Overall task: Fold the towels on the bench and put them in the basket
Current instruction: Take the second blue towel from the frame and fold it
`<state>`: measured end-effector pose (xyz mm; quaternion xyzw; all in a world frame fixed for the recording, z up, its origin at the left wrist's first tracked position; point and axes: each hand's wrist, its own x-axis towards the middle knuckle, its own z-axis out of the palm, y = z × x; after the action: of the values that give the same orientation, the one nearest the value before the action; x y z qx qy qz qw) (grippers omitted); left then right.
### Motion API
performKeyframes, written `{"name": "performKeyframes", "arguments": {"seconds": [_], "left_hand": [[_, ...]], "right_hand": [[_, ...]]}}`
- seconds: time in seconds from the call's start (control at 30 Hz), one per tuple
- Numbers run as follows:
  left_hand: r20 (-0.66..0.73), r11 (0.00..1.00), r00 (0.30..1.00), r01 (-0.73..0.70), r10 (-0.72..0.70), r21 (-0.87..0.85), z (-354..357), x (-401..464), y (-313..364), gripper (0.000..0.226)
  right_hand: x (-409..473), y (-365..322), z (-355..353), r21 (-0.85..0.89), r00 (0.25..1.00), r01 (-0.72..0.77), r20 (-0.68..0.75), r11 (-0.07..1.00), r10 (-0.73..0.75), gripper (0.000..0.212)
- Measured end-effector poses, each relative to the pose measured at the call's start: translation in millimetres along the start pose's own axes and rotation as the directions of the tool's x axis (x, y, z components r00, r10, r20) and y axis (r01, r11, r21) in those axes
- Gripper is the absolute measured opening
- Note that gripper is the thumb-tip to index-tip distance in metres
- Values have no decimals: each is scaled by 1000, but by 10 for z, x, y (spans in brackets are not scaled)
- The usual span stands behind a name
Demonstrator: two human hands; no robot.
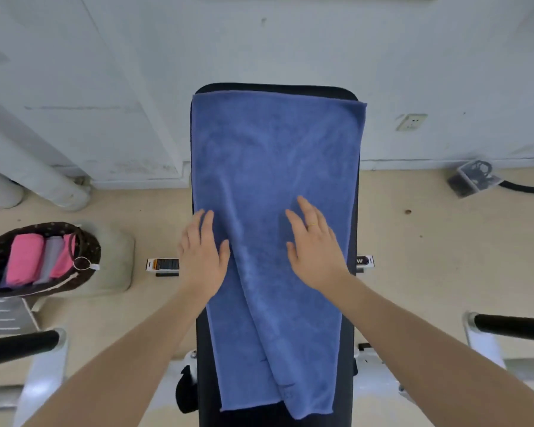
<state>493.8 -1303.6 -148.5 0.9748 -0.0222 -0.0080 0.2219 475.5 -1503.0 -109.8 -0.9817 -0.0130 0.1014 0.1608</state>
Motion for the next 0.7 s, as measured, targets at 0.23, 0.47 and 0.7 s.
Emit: {"name": "performKeyframes", "arguments": {"seconds": [0.23,0.47,0.7], "left_hand": [[208,898,919,378,-336,-223,172,-935,-367,40],[378,790,804,564,-459,-241,395,-1685,-452,19],[335,590,635,772,-697,-236,800,-2209,-349,30]], "right_hand": [[-781,-12,732,-15,999,-28,29,999,29,54],[-1629,257,1133,256,830,-555,106,791,548,21],[-2217,624,1729,74,704,-671,377,738,602,12]]}}
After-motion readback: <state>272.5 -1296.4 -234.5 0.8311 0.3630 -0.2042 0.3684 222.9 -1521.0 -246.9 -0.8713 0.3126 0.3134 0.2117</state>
